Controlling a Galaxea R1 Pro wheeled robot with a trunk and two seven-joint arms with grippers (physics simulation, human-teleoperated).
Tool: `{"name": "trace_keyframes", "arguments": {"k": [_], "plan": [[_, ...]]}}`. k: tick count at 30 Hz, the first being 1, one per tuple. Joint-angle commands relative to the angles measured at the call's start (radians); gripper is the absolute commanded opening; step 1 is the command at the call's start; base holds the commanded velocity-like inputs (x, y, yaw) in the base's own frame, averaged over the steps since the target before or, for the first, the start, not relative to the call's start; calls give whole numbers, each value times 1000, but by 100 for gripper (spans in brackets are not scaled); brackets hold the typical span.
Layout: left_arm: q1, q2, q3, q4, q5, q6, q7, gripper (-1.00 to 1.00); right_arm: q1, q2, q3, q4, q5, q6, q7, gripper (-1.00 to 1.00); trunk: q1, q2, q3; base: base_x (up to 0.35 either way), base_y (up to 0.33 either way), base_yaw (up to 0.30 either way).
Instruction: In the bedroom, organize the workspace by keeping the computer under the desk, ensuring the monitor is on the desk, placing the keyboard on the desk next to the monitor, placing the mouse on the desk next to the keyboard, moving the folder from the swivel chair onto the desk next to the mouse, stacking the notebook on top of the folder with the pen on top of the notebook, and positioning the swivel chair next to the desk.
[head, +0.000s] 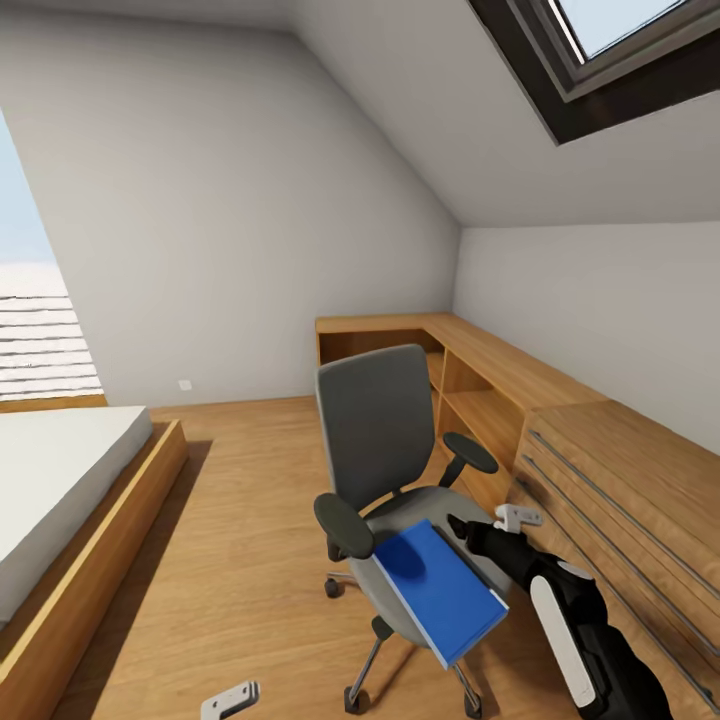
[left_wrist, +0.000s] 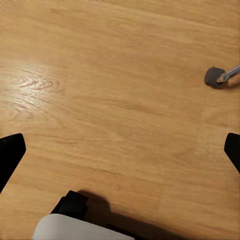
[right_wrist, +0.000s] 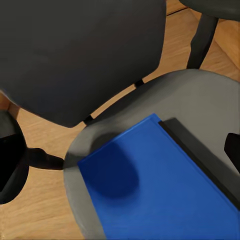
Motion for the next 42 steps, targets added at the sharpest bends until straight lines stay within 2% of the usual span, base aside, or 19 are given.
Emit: {"name": "trace_keyframes", "arguments": {"k": [1, 9, 10, 13, 27, 42], "plan": [[-1, 0, -2, -1, 5, 2, 8, 100, -1, 2, -2, -1, -1, 6, 5, 100, 0, -1, -1, 0, 0, 0], [-1, 1, -3, 1, 2, 1, 7, 100, 0, 18, -3, 0, -11, 5, 6, 100, 0, -1, -1, 0, 0, 0], [-1, 4, -1, 32, 1, -71, 7, 100, 0, 21, -4, 2, -13, 4, 5, 100, 0, -1, -1, 126, 220, 0], [-1, 5, -3, 51, 1, -102, 7, 100, 0, 21, -4, 24, -13, 0, 4, 100, 0, -1, -1, 119, 257, -40], [-1, 4, -5, 53, 0, -108, 7, 100, 0, 23, -3, 57, -14, -1, 5, 100, 0, -1, -1, 17, 306, -231], [-1, 3, -7, 77, 0, -111, 7, 100, 0, 21, -8, 59, -14, -1, 7, 100, 0, -1, -1, -90, 289, -27]]}}
